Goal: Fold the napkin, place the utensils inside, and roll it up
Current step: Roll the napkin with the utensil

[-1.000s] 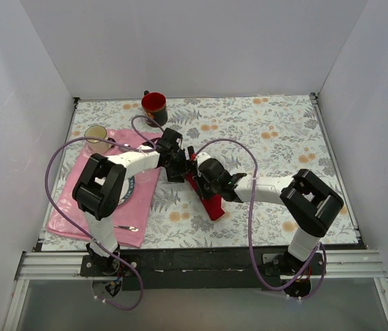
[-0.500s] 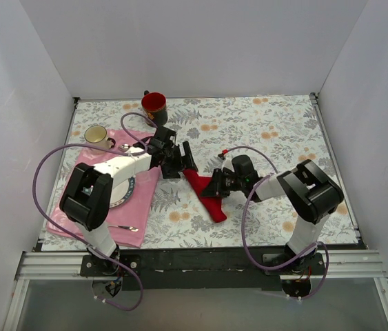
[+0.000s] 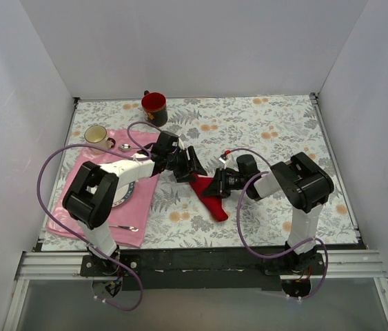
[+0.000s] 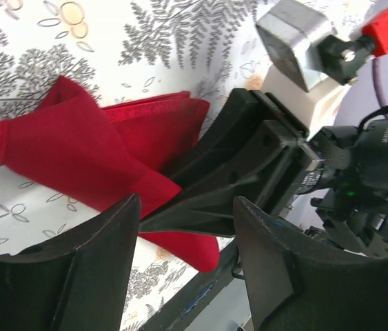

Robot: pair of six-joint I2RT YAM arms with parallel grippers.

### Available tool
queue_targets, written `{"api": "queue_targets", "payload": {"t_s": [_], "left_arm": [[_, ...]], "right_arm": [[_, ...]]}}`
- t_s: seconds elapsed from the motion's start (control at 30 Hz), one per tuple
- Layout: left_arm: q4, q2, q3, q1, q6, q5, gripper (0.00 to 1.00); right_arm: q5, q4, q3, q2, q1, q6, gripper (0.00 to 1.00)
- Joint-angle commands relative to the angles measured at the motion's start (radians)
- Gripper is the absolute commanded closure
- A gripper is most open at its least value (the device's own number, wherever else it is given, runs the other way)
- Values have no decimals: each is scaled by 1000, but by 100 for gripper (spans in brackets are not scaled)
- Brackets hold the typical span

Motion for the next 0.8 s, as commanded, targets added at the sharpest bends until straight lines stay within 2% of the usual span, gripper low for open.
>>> {"api": "queue_targets", "payload": {"t_s": [0.0,0.17,0.3,0.4,0.57,0.63,0.77], "left_arm": [[94,16,-1,1,-20,38,46],[58,62,25,3,14,-4,48],[9,91,44,7,54,-27,48],[8,96,41,12,59,-31,48],[7,99,41,12,60,-30,48],[5,96,45,13,60,-28,48],[-10,102,65,15,60,-24,48]], "right_arm": [[6,-47,18,10,-4,-57,73],[38,-234,52,-46,-2,-182,70],[92,-430,86,-117,-1,-305,60],[135,-516,118,-161,7,-372,54],[210,-735,194,-230,32,-478,46],[293,-810,220,-267,58,-549,43],[510,-968,282,-333,134,-641,26]]}}
